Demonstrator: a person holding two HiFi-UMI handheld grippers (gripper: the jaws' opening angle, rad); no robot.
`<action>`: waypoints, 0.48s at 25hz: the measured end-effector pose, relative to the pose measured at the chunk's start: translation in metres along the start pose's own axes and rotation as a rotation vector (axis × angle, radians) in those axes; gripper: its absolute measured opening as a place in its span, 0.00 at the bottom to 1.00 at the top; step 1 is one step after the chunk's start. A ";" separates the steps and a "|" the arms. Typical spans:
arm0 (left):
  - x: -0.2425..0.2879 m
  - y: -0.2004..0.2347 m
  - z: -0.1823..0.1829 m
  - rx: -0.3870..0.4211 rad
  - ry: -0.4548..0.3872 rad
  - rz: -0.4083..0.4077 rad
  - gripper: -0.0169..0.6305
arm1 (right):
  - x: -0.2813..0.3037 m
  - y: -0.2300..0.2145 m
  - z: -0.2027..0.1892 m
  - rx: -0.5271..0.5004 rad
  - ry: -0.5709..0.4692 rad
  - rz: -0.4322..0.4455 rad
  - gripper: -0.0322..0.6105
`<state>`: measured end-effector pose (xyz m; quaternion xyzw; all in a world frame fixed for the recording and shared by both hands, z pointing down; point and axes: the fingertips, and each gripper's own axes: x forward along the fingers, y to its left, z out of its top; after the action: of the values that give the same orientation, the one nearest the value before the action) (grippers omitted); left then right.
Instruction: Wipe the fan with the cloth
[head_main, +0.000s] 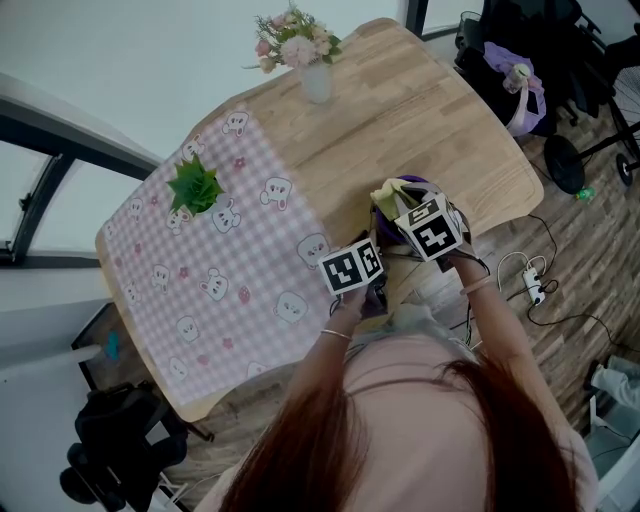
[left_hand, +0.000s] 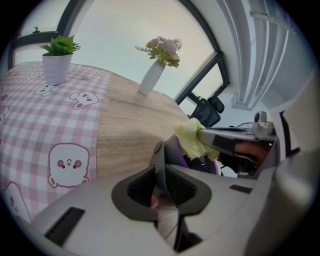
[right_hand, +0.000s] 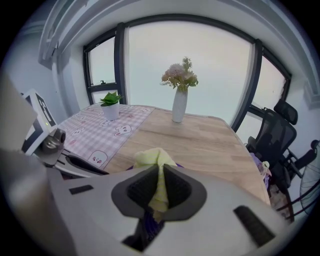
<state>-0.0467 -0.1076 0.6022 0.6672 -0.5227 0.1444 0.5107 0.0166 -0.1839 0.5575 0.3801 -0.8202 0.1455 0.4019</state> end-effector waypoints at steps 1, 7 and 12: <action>0.000 0.000 0.000 0.000 0.000 0.000 0.11 | -0.004 -0.002 0.001 0.011 -0.012 -0.003 0.09; 0.000 0.000 0.001 0.001 -0.001 0.004 0.11 | -0.025 -0.022 -0.009 0.055 -0.030 -0.050 0.09; -0.001 0.001 0.000 0.005 -0.001 0.006 0.11 | -0.030 -0.033 -0.019 0.100 -0.011 -0.059 0.09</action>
<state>-0.0477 -0.1073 0.6019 0.6669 -0.5247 0.1470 0.5082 0.0630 -0.1806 0.5441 0.4247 -0.8026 0.1724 0.3818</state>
